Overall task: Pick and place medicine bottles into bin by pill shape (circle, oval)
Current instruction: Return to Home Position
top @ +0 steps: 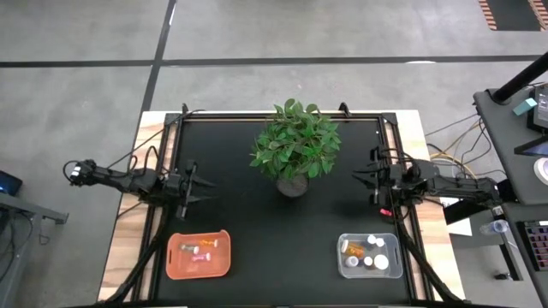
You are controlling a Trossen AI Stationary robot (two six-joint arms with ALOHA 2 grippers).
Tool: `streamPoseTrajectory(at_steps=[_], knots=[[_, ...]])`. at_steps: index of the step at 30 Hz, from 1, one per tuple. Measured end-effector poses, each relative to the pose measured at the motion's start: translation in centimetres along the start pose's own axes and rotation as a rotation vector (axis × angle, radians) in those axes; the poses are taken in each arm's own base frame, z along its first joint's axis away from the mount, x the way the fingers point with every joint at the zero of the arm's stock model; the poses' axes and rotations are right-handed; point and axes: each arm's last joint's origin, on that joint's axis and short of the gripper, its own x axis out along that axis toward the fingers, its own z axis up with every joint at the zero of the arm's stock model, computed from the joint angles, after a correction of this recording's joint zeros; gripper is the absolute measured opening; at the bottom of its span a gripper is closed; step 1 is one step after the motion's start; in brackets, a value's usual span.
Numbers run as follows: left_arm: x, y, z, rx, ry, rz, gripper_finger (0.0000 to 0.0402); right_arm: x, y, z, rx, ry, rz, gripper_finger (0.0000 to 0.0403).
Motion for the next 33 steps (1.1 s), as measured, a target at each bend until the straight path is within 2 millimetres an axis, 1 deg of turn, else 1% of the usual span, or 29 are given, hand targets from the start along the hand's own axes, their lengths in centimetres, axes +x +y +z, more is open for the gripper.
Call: streamPoseTrajectory(at_steps=[2,5,8,11,12,15,18,20,24,33], knots=[[0.0,0.0,0.0,0.001,0.005,0.0,0.0161,0.0,-0.1,-0.2,-0.009,0.024,-0.025,0.0043],[0.0,0.0,-0.1,0.001,0.007,0.0,0.0132,0.0,0.0,-0.7,-0.03,0.076,-0.025,0.0043],[0.0,0.0,-0.2,0.012,0.019,-0.001,0.0085,0.0,0.1,-1.1,-0.06,0.114,-0.016,0.0043],[0.0,0.0,-0.5,0.022,0.048,-0.001,0.0023,0.0,0.1,-1.4,-0.081,0.151,-0.024,0.0043],[0.0,0.0,-0.5,0.013,0.056,-0.001,0.0012,-0.1,0.1,-1.4,-0.083,0.156,-0.023,0.0043],[0.0,0.0,-0.5,0.007,0.046,0.0,0.0006,-0.1,0.1,-1.5,-0.08,0.163,-0.021,0.0043],[0.0,0.1,-0.4,0.007,0.039,0.022,0.0001,-0.1,0.1,-1.6,-0.037,0.175,-0.023,0.0043],[0.0,0.1,-0.4,0.007,0.038,0.045,0.0003,-0.1,0.1,-1.9,-0.019,0.2,-0.025,0.0043],[0.0,0.2,-0.4,0.011,0.041,0.055,0.0006,-0.1,0.2,-2.2,-0.044,0.242,-0.031,0.0043],[0.0,0.2,-0.5,0.01,0.046,0.055,0.0007,0.0,0.2,-2.5,0.029,0.271,-0.036,0.0043]])
